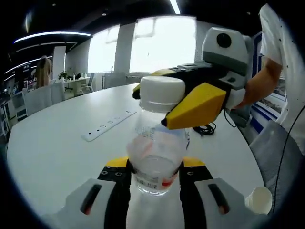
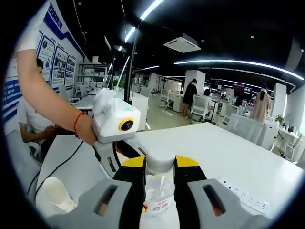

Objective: Arrange the tabletop items into an orderly group along one side of the table until the central work area is clear of visible clutter.

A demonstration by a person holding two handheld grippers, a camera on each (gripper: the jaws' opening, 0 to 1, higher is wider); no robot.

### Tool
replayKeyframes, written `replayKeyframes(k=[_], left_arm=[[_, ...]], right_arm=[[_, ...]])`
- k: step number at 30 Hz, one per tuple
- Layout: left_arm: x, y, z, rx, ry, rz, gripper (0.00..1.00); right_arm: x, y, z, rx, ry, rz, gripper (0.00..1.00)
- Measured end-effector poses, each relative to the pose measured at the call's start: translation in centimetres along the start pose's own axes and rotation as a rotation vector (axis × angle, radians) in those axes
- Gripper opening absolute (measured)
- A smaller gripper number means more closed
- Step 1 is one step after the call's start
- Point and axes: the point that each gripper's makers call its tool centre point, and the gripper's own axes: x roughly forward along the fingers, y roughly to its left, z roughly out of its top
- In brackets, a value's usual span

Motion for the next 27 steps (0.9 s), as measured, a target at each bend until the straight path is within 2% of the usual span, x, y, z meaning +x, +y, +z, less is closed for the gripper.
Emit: replayKeyframes(k=[9, 21, 27], left_arm=[[0.3, 0.2, -0.7, 0.017, 0.020, -0.015, 0.39], [0.4, 0.2, -2.0, 0.033, 0.053, -0.014, 0.39], [0.4, 0.2, -1.9, 0.018, 0.041, -0.011, 0.40]], right_arm=[[0.1, -0.1, -0.9, -0.010, 0.029, -0.003, 0.20], [0.2, 0.6, -2.3, -0.035, 0.106, 0.016, 0.20], [0.2, 0.6, -2.3, -0.028, 0.111, 0.017, 0.21]])
